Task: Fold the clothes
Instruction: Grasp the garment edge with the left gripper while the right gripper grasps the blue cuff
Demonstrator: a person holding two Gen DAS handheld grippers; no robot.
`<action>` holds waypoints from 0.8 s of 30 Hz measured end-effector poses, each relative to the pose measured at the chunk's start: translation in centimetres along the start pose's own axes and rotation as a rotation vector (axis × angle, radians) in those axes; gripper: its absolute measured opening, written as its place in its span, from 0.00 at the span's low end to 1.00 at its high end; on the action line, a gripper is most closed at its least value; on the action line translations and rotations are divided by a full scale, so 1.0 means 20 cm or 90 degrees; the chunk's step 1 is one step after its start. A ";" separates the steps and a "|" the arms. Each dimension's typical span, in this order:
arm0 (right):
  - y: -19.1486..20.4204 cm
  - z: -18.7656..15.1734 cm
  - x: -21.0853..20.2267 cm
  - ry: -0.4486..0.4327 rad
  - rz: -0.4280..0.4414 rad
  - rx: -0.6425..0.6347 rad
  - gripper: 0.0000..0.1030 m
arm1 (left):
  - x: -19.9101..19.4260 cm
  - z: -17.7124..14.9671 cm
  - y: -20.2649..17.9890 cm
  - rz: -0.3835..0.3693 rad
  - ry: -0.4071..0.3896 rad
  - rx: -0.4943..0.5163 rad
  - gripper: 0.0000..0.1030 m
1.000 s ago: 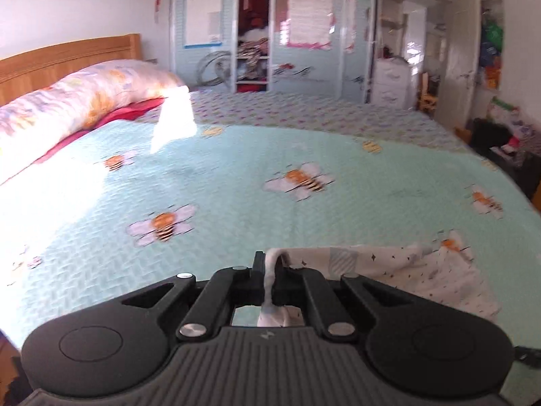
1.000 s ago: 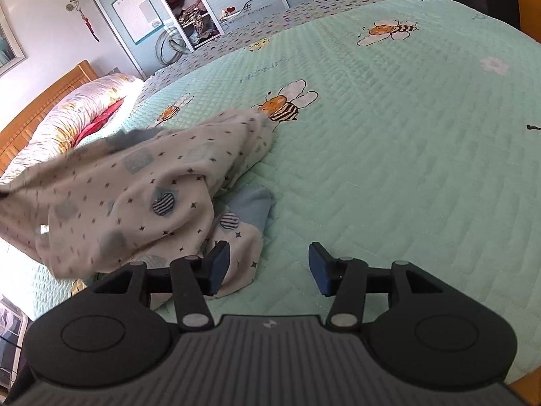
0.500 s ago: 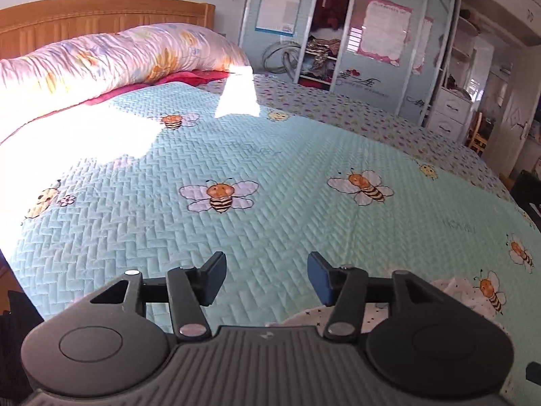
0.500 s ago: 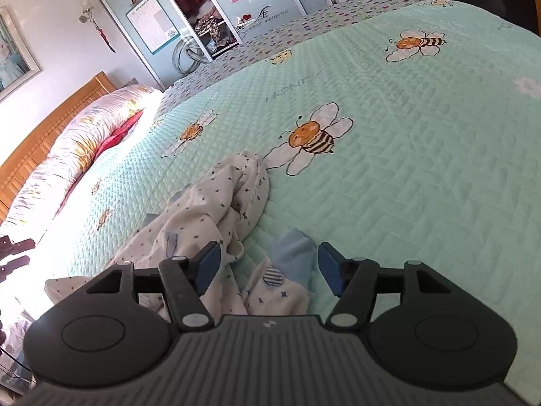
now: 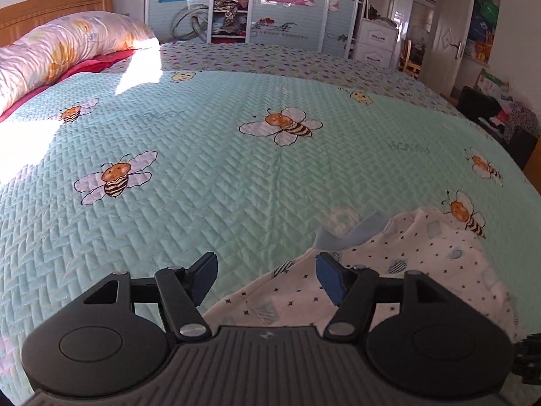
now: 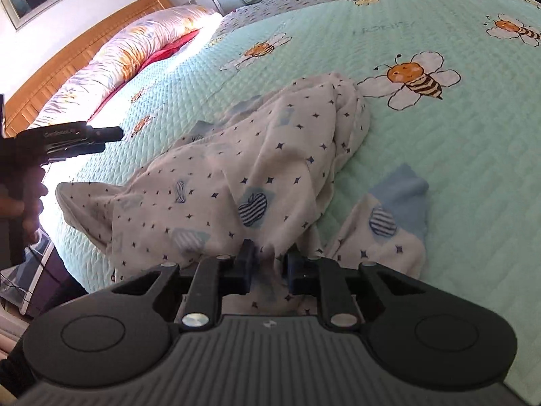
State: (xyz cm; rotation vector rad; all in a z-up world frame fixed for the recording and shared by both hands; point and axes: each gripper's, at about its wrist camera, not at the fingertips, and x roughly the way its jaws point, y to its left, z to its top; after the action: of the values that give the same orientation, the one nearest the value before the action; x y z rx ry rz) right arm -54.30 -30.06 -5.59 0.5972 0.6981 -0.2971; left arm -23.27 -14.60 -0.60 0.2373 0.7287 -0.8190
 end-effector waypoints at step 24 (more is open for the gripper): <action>-0.26 0.35 -0.12 -0.116 -0.081 0.064 0.56 | 0.17 -0.07 -0.20 -0.079 -0.009 0.121 0.06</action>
State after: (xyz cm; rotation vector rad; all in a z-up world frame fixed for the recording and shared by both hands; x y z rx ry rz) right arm -54.74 -38.30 -1.83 0.6142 0.5476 -0.5013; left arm -25.38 -18.57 -3.61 0.3599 0.6575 -1.0093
